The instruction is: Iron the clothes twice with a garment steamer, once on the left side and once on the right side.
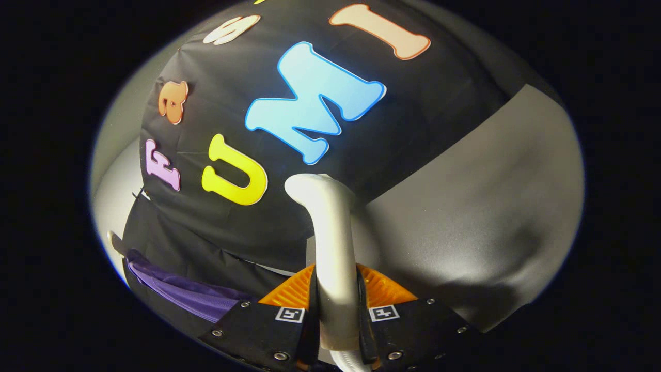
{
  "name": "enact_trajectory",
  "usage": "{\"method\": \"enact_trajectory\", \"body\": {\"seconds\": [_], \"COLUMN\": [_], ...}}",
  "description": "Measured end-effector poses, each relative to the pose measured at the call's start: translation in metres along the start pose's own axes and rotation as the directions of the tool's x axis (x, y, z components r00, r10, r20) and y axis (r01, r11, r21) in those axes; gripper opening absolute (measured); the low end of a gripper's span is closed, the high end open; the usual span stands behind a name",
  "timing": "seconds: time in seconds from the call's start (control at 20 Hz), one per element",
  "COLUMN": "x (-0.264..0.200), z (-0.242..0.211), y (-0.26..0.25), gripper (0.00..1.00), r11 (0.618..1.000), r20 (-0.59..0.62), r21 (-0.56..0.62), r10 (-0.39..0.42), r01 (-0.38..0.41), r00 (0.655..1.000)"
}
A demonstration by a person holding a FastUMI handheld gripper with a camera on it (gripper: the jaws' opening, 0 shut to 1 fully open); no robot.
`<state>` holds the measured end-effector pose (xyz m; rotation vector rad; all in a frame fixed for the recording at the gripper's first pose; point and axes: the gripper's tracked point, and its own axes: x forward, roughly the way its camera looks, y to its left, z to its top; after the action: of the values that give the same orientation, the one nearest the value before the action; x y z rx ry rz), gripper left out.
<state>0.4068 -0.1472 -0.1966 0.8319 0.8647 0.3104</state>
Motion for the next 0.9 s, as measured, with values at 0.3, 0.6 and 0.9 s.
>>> {"method": "enact_trajectory", "body": {"seconds": [0.3,0.6,0.9], "x": [-0.052,-0.106,-0.141], "z": [-0.027,-0.082,-0.155], "y": [0.053,0.118,0.189], "gripper": [0.31,0.31,0.31], "r11": [0.998,0.972,0.933], "r20": [0.102,0.275,0.417], "r21": [-0.068,-0.214,-0.332], "r10": [0.008,-0.031,0.014], "r01": [-0.001,0.093,0.139], "r00": [0.995,0.961,0.909]}}
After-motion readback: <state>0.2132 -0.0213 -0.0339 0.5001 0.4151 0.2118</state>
